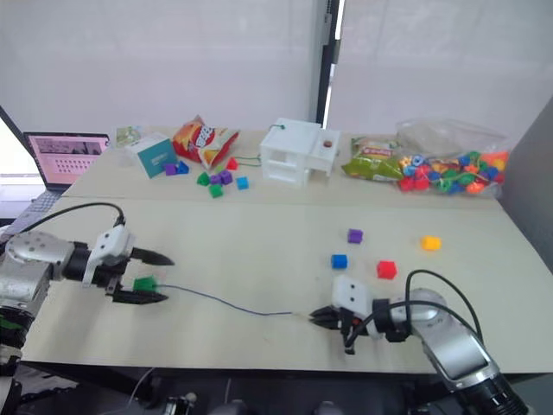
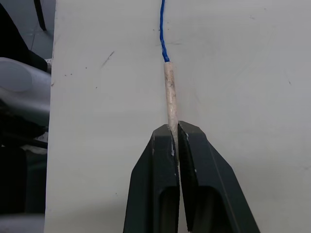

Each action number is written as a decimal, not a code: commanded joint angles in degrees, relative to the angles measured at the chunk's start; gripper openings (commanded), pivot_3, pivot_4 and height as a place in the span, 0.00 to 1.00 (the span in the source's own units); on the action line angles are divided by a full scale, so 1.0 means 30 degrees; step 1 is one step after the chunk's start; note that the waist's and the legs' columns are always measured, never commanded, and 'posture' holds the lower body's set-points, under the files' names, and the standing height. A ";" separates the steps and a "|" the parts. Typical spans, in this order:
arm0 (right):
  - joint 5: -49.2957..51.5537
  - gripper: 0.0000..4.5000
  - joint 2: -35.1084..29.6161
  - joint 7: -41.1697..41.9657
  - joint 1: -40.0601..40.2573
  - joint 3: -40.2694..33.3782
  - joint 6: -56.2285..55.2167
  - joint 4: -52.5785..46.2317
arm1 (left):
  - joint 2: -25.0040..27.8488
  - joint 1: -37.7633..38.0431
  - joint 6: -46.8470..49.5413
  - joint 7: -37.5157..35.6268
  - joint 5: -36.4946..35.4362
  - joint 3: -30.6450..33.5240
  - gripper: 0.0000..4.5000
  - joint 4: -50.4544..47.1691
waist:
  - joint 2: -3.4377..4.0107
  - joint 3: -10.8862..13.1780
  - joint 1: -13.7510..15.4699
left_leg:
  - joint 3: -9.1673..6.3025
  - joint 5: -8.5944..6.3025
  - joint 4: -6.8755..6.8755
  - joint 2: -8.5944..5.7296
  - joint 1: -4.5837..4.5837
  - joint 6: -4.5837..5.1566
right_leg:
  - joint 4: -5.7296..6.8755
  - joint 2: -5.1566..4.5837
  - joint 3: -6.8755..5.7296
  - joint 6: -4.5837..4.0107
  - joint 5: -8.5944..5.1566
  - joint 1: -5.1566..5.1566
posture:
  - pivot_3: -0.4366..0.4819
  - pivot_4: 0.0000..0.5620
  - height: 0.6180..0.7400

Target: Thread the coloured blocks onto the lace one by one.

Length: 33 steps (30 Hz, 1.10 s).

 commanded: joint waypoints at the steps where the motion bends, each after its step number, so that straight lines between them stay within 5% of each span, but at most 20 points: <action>1: -0.0280 0.00 0.0067 -0.0364 -0.0646 0.0348 0.0623 -0.0635 | -0.2068 0.1877 0.2672 0.2089 -0.1288 -0.1483 0.94 -0.5965 | 0.0011 -0.0003 -0.0043 | 0.0001 -0.0001 -0.0004 0.0001 0.0006 0.0001 | -0.0004 -0.0004 0.0010 0.0001 -0.0001 0.0005 | 0.48 0.27 1.00; 4: -0.0435 0.00 0.0088 -0.0517 -0.1048 0.0620 0.1054 -0.0627 | -0.4614 0.2624 0.2655 0.4116 -0.0017 -0.3437 0.94 -0.8002 | 0.0000 0.0001 0.0072 | -0.0001 -0.0001 0.0006 -0.0002 -0.0008 0.0001 | -0.0006 -0.0008 0.0012 0.0002 0.0000 0.0005 | 0.48 0.27 1.00; 8: -0.0359 0.00 0.0053 -0.0472 -0.1301 0.0793 0.1642 -0.1062 | -0.8076 0.1754 0.1963 0.7145 0.1883 -0.4953 0.94 -0.6224 | -0.0008 0.0007 0.0212 | -0.0012 0.0005 0.0014 -0.0010 -0.0003 -0.0007 | 0.0003 0.0002 0.0006 0.0000 0.0002 0.0010 | 0.48 0.27 1.00; 25: -0.0082 0.00 -0.0293 -0.0475 -0.1131 0.0743 0.2782 -0.2305 | -1.0143 0.0326 -0.0087 0.6638 0.3133 -0.6459 0.94 -0.2875 | -0.0006 0.0005 0.0158 | -0.0017 0.0003 0.0018 -0.0015 0.0003 -0.0002 | -0.0019 -0.0003 0.0005 0.0001 0.0002 0.0025 | 0.48 0.27 1.00; 33: -0.0117 0.00 -0.0225 -0.0567 -0.1074 0.0763 0.2924 -0.2336 | -1.0171 0.0105 0.0001 0.6317 0.3309 -0.6519 0.37 -0.2790 | -0.0005 0.0005 0.0137 | -0.0021 0.0002 0.0017 -0.0015 0.0003 -0.0002 | -0.0019 0.0003 0.0004 0.0001 0.0002 0.0024 | 0.48 0.27 1.00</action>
